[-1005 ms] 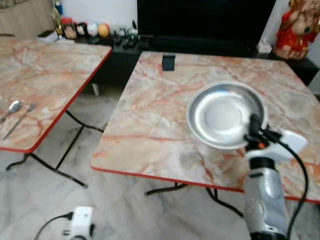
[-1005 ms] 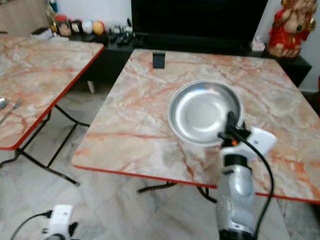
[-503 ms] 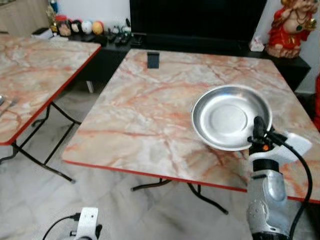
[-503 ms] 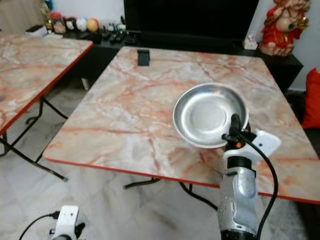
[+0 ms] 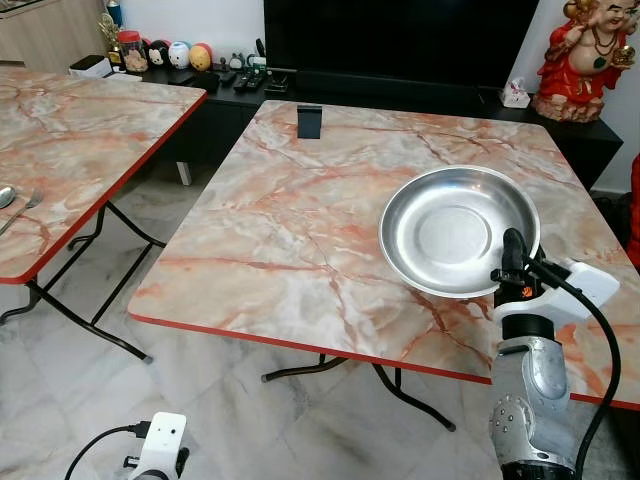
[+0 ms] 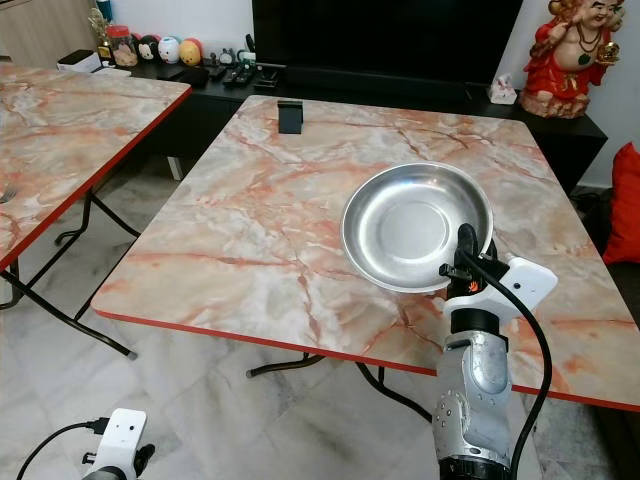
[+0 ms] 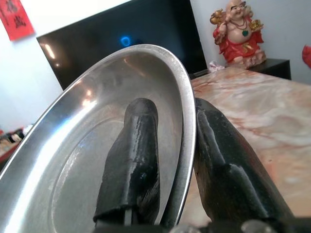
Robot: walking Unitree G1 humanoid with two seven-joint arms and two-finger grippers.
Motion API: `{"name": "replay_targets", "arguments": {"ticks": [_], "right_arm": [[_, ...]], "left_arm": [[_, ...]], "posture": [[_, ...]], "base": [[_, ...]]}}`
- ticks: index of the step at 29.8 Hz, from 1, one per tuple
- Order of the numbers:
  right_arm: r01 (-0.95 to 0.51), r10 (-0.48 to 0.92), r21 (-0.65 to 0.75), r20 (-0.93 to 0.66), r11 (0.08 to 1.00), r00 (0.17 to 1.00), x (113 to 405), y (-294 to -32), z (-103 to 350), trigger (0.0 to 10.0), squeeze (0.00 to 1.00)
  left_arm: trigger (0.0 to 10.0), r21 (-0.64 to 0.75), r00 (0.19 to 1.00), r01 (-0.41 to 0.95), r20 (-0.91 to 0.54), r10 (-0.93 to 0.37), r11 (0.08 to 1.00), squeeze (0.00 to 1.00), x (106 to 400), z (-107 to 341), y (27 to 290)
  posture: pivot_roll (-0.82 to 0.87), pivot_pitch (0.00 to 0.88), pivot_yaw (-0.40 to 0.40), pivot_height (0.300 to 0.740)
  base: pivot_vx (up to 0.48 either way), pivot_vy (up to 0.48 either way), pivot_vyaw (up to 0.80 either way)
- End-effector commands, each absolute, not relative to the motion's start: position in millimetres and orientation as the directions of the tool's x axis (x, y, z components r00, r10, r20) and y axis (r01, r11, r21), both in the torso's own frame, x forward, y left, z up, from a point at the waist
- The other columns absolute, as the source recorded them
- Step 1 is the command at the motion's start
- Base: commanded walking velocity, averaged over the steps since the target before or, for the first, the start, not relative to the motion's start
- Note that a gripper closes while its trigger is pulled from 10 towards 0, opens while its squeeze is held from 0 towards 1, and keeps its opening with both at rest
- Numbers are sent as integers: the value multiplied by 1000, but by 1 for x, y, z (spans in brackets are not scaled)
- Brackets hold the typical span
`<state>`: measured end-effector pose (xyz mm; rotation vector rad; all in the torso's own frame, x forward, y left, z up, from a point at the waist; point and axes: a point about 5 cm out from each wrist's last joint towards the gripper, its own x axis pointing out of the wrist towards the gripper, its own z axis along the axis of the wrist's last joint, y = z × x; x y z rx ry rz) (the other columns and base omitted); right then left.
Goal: Setting the table
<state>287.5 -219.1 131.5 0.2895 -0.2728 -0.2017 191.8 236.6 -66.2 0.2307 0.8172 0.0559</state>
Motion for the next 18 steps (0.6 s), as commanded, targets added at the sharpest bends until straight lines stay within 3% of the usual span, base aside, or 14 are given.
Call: {"name": "replay_targets", "arguments": {"ticks": [1, 8, 18], "right_arm": [[181, -249, 275, 235, 944, 940, 284, -231, 130, 10000, 0], [204, -249, 213, 214, 955, 944, 278, -249, 127, 10000, 0], [166, -225, 265, 208, 950, 952, 282, -228, 123, 10000, 0]], "left_arm": [[10000, 244, 676, 70, -724, 134, 967, 0, 189, -67, 241], [10000, 254, 677, 76, -723, 137, 964, 0, 189, -66, 243], [10000, 237, 687, 79, -717, 119, 968, 0, 192, -66, 236]], "posture": [[21, 0, -33, 724], [5, 0, -27, 724], [18, 0, -31, 724]], "base": [[0, 0, 0], [0, 0, 0], [0, 0, 0]]}}
